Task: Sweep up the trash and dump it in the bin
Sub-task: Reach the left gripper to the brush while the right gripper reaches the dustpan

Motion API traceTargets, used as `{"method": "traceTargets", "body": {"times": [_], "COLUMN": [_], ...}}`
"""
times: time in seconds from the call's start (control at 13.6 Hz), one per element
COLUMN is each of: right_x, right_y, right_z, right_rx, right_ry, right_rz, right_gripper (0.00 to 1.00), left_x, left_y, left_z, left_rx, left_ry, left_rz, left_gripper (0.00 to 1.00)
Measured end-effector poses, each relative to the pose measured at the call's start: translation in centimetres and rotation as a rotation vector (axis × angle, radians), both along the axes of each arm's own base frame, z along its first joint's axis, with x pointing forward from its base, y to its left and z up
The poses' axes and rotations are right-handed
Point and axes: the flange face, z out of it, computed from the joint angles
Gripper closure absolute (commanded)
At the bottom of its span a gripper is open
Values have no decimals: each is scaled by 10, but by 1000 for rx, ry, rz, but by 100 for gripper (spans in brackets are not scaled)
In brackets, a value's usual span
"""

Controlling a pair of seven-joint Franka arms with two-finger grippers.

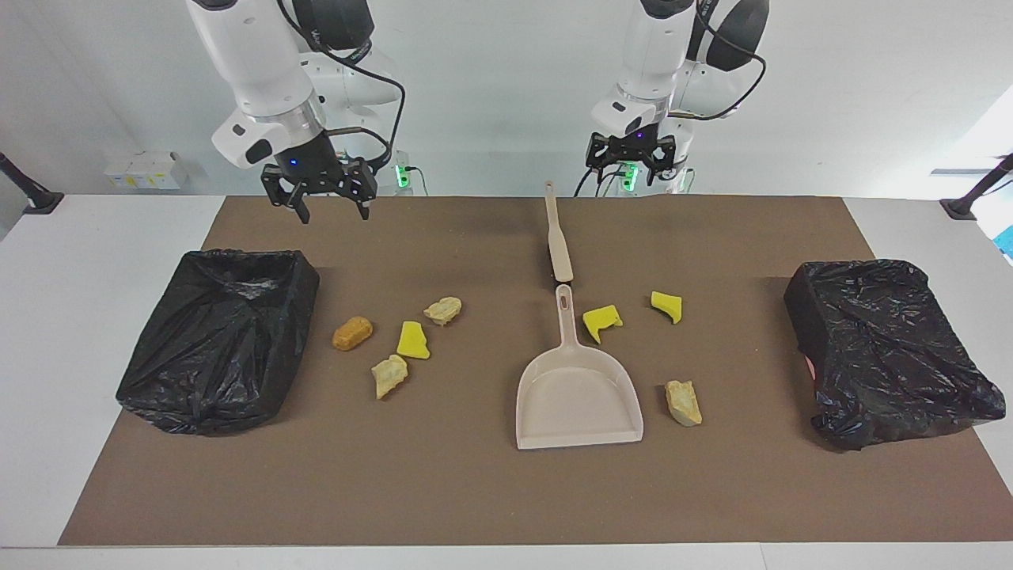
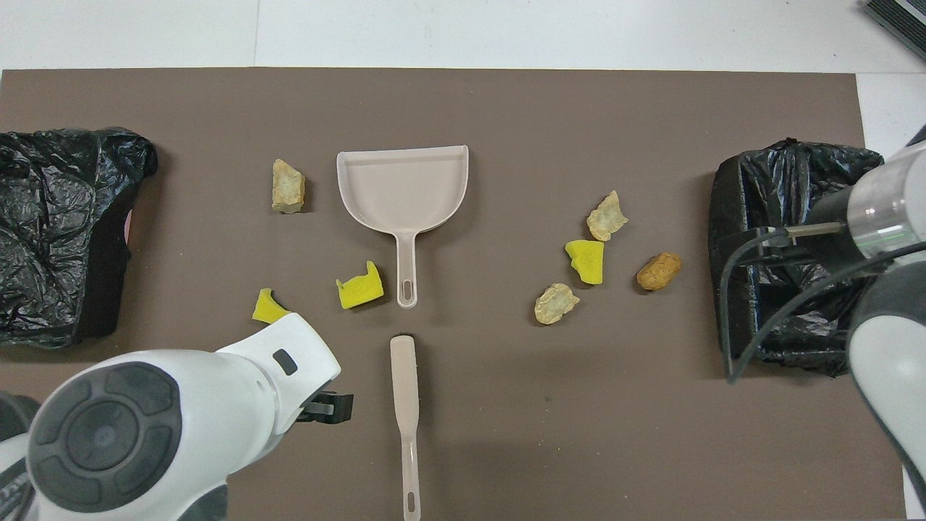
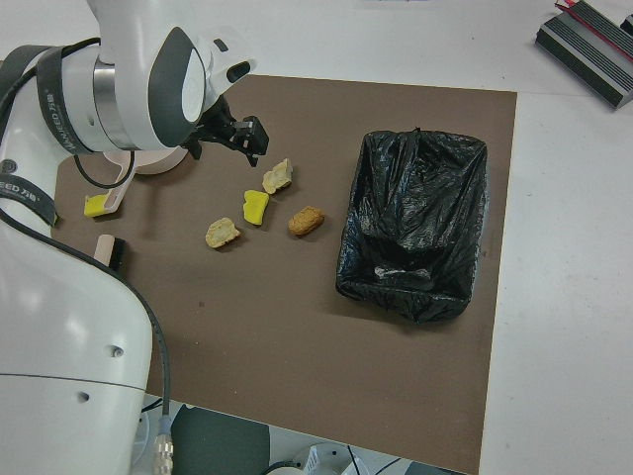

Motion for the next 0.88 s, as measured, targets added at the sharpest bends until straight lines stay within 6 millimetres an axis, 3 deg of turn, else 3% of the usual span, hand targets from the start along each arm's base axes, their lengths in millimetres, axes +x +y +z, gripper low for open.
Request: {"method": "traceTargets", "body": {"times": [0.37, 0.88], "right_x": [10, 42], "right_y": [93, 217], "right_z": [-32, -125], "right_rx": [31, 44], "right_ry": [-36, 11], "right_rz": [-62, -7], "right_gripper": [0, 0], "left_x": [-27, -69], "left_y": [-21, -53], "left_z": [-35, -85], "left_rx": [2, -11], "left_ry": [1, -17], "left_rz": [2, -15], "left_gripper": [0, 0]}}
